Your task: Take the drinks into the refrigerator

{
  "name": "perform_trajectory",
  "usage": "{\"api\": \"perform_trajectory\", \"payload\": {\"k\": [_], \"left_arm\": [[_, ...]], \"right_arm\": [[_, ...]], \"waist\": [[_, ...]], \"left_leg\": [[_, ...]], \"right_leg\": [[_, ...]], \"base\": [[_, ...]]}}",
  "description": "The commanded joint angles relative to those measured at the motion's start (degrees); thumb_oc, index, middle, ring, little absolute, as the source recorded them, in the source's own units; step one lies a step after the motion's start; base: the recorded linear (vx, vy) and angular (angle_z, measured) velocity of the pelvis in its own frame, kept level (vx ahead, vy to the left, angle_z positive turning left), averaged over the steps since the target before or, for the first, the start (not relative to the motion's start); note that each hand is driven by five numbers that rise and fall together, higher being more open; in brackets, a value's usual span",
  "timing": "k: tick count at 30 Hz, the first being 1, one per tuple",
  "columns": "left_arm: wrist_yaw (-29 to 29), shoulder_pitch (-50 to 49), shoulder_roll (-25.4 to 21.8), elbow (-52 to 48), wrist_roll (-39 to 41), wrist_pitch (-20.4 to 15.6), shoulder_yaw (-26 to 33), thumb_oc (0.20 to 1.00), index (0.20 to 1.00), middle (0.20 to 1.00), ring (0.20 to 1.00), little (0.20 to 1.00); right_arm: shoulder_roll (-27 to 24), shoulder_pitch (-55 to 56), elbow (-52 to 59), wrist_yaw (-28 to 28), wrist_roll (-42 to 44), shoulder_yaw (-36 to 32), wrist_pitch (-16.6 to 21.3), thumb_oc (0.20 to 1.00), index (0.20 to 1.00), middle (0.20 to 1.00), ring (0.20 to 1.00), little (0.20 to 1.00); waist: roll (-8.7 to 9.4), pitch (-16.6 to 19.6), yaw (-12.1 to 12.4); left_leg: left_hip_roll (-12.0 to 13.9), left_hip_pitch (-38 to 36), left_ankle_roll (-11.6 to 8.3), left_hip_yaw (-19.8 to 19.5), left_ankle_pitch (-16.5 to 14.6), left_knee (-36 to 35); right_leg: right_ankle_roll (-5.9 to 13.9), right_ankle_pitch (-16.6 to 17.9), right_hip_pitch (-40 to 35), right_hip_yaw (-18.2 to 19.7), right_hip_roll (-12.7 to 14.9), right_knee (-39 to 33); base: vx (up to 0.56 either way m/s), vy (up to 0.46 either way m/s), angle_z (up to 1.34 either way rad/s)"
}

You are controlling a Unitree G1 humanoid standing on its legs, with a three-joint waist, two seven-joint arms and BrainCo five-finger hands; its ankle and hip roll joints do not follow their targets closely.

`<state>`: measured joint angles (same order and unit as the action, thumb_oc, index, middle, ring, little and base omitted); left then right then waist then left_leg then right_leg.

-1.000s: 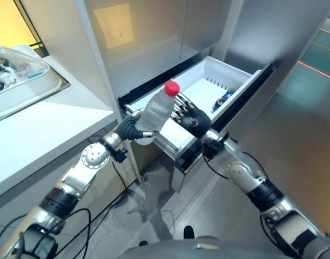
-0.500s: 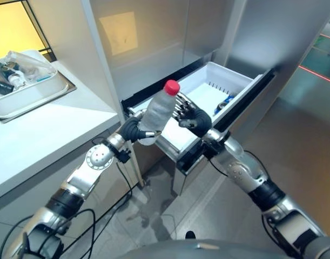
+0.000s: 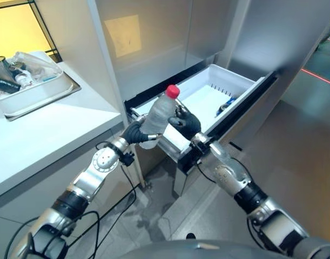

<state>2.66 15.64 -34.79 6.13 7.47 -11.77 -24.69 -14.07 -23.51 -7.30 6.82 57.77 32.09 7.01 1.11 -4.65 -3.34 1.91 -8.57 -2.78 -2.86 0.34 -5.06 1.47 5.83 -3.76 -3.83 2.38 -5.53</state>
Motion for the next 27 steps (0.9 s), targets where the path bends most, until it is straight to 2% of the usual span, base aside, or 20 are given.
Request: {"api": "perform_trajectory", "payload": {"k": [1, 12, 18, 20, 23, 27], "left_arm": [[-4.74, 12.33, 2.94, -0.05, -0.42, -3.32, 1.61, 0.2, 0.2, 0.2, 0.2, 0.2], [-5.88, 13.36, 4.26, 1.79, -2.91, -3.1, 1.01, 0.2, 0.2, 0.2, 0.2, 0.2], [-5.55, 12.91, 2.44, 2.3, -3.32, -3.59, 2.09, 0.2, 0.2, 0.2, 0.2, 0.2], [-5.87, 12.35, 1.78, 2.47, -3.51, -3.8, 2.98, 0.2, 0.2, 0.2, 0.2, 0.2], [-6.4, 11.57, 1.22, 2.14, -3.34, -4.18, 4.08, 0.2, 0.2, 0.2, 0.2, 0.2], [-5.89, 10.35, 0.83, 1.99, -1.91, -5.19, 5.23, 0.2, 0.2, 0.2, 0.2, 0.2]], "right_arm": [[5.85, -6.55, 3.06, 1.63, 3.66, 4.88, -0.4, 1.0, 1.0, 1.0, 1.0, 1.0], [7.66, -9.18, 2.03, 2.96, 6.56, 9.1, -2.12, 1.0, 1.0, 1.0, 1.0, 1.0], [2.67, -14.05, 5.8, 5.82, -0.57, 10.34, -3.67, 1.0, 1.0, 1.0, 1.0, 1.0], [-0.04, -15.27, 8.04, 5.7, -7.06, 8.8, -2.62, 1.0, 1.0, 1.0, 1.0, 1.0], [-2.26, -14.23, 8.99, 4.43, -12.01, 5.53, -0.59, 1.0, 1.0, 1.0, 1.0, 1.0], [-4.52, -13.03, 9.09, 6.26, -10.46, 2.8, -0.05, 1.0, 1.0, 1.0, 1.0, 1.0]], "waist": [[0.69, -0.39, 0.05], [0.87, -0.71, 0.56], [1.12, -0.71, 0.57], [1.12, -0.62, 0.39], [0.99, -0.63, 0.17], [0.99, -0.59, 0.16]], "left_leg": [[-1.61, -1.35, 2.47, -2.89, -5.13, 1.35], [-1.67, -1.19, 2.53, -2.85, -5.17, 1.41], [-1.64, -1.34, 2.45, -2.84, -5.18, 1.33], [-1.61, -1.4, 2.46, -2.77, -5.17, 1.26], [-1.6, -1.57, 2.52, -2.75, -5.17, 1.16], [-1.57, -1.65, 2.52, -2.68, -5.11, 1.04]], "right_leg": [[2.75, -9.75, -5.87, -1.97, 1.67, 3.93], [2.63, -9.68, -5.84, -1.84, 1.78, 3.81], [2.63, -9.75, -5.8, -1.72, 1.65, 3.77], [2.71, -9.78, -5.85, -1.73, 1.62, 3.72], [2.82, -9.74, -5.88, -1.7, 1.66, 3.75], [2.9, -9.72, -5.88, -1.77, 1.69, 3.82]], "base": [[0.0, 0.009, 0.07], [0.0, 0.001, 0.01], [0.0, 0.0, 0.0], [0.0, 0.0, 0.0], [0.0, 0.0, 0.0], [0.0, 0.0, 0.0]]}}
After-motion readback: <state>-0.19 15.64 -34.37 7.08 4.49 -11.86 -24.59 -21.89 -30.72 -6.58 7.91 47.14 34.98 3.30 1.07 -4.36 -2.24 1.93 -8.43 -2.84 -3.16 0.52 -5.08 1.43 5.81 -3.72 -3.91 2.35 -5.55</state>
